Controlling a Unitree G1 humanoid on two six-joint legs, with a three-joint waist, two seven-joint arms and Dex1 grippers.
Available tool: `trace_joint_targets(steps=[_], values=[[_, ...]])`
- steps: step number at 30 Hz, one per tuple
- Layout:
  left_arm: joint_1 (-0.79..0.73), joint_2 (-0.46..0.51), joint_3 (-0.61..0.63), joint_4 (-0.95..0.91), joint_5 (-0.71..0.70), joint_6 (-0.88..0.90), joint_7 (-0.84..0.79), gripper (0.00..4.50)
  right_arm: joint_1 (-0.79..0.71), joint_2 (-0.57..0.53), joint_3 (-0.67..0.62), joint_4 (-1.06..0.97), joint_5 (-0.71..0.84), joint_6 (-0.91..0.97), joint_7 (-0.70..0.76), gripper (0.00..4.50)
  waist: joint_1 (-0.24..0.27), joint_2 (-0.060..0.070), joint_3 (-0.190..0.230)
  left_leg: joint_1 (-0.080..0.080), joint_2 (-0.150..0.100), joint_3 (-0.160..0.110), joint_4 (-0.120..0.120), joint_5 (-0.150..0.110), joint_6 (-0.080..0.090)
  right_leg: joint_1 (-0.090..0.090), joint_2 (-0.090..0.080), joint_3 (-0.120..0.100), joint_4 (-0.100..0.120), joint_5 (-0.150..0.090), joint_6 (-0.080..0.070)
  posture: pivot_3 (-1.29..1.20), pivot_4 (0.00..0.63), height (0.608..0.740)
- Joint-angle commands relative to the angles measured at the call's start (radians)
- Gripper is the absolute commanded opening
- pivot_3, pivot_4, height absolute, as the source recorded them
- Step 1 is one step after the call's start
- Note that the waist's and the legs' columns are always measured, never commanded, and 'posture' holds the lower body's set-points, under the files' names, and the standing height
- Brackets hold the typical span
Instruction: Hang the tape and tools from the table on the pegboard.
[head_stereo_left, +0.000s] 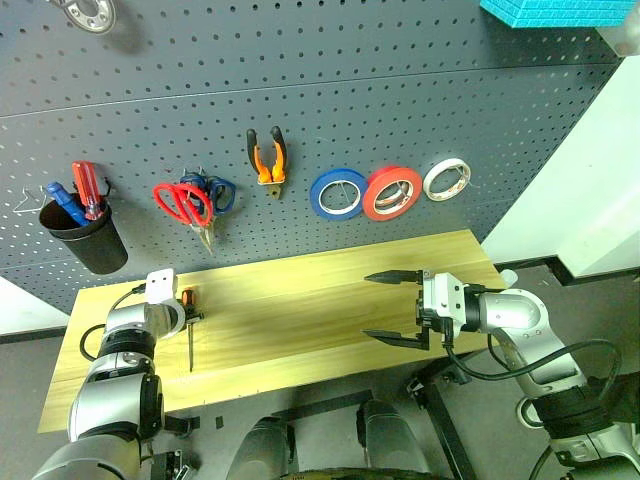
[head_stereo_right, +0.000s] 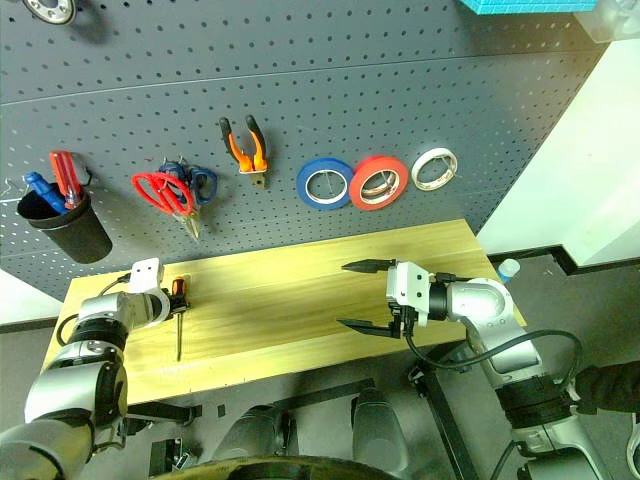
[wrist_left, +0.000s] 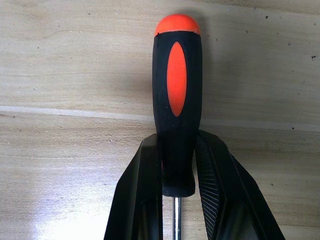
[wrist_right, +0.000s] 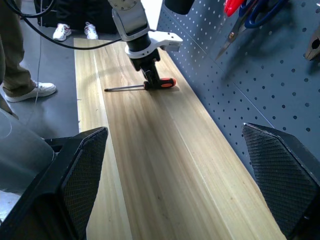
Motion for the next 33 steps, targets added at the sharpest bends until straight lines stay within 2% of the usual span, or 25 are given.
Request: trace_joint_targets(steps=[1,4,6,9,11,15,19,22,25,28,33], values=[[-0.001,0.022,0.007,-0.014,0.001,-0.006,-0.015,0.57,-0.015,-0.009,-0.026,-0.024,0.022,-0.005,0.002,4.5,0.0,0.0,0.0,0.0,0.0,0.0,0.0,0.0,0.0,0.0,0.0,0.0,0.0,0.0,0.0,-0.07,0.109,0.738],[0.042,0.028,-0.005,-0.096,-0.001,0.02,-0.047,0.57,-0.016,-0.009,-0.029,-0.021,0.02,-0.006,0.002,4.5,-0.002,0.0,0.0,0.0,0.0,0.0,0.0,0.0,0.0,0.0,0.0,0.0,0.0,0.0,0.0,-0.08,0.108,0.738],[0.11,0.034,-0.008,-0.219,-0.017,0.053,-0.083,0.57,-0.015,-0.011,-0.033,-0.02,0.02,-0.008,0.0,4.5,-0.005,0.0,0.0,0.0,0.0,0.0,0.0,0.0,0.0,-0.001,0.0,0.0,0.0,0.0,0.0,-0.09,0.107,0.738],[0.322,0.048,0.01,-0.556,-0.062,0.141,-0.132,0.57,-0.005,-0.019,-0.047,-0.025,0.023,-0.006,-0.003,4.5,-0.015,0.0,0.0,-0.001,0.0,0.0,-0.001,0.0,0.0,-0.002,0.0,0.0,0.0,0.002,-0.003,-0.09,0.107,0.738],[0.478,0.053,0.037,-0.775,-0.098,0.137,-0.173,0.57,-0.004,-0.019,-0.051,-0.026,0.024,-0.003,-0.004,4.5,-0.019,0.0,0.0,-0.003,0.001,0.0,-0.001,-0.001,-0.001,-0.003,0.0,0.001,0.0,0.002,-0.003,-0.08,0.111,0.738],[0.752,0.058,0.088,-1.09,-0.152,0.011,-0.283,0.57,-0.025,-0.007,-0.054,-0.031,0.04,0.014,-0.001,4.5,-0.018,0.0,0.001,-0.009,0.001,0.0,0.0,-0.002,-0.002,-0.008,0.0,0.001,0.0,0.002,-0.004,-0.05,0.117,0.738],[0.895,0.023,0.224,-1.274,-0.277,-0.153,-0.401,0.57,-0.071,0.016,-0.053,-0.048,0.098,0.047,0.019,4.5,0.003,0.001,0.003,-0.01,0.001,0.0,0.001,-0.002,-0.002,-0.009,0.0,0.0,0.0,-0.002,-0.005,-0.02,0.114,0.738],[0.917,0.003,0.343,-1.345,-0.392,-0.247,-0.462,0.57,-0.107,0.032,-0.062,-0.072,0.17,0.098,0.032,4.5,0.012,0.002,0.004,-0.011,0.001,0.0,0.002,-0.002,-0.002,-0.009,0.0,0.0,0.0,-0.003,-0.005,0.0,0.109,0.738],[0.86,0.001,0.47,-1.362,-0.517,-0.31,-0.468,0.57,-0.145,0.043,-0.076,-0.106,0.259,0.192,0.034,4.5,0.018,0.002,0.004,-0.011,0.001,0.0,0.002,-0.002,-0.002,-0.009,0.0,0.0,-0.001,-0.003,-0.005,0.01,0.102,0.738],[0.782,0.047,0.554,-1.365,-0.617,-0.319,-0.456,0.57,-0.173,0.048,-0.083,-0.125,0.308,0.249,0.033,4.5,0.03,0.001,0.003,-0.012,0.001,0.0,0.002,-0.002,-0.002,-0.01,0.0,0.0,-0.001,0.0,-0.008,0.01,0.094,0.738],[0.586,0.134,0.623,-1.355,-0.705,-0.354,-0.372,0.57,-0.196,0.064,-0.094,-0.137,0.339,0.297,0.019,4.5,0.035,0.001,0.003,-0.013,0.001,0.0,0.002,-0.002,-0.001,-0.01,0.0,0.0,-0.001,0.001,-0.007,0.01,0.088,0.738]])
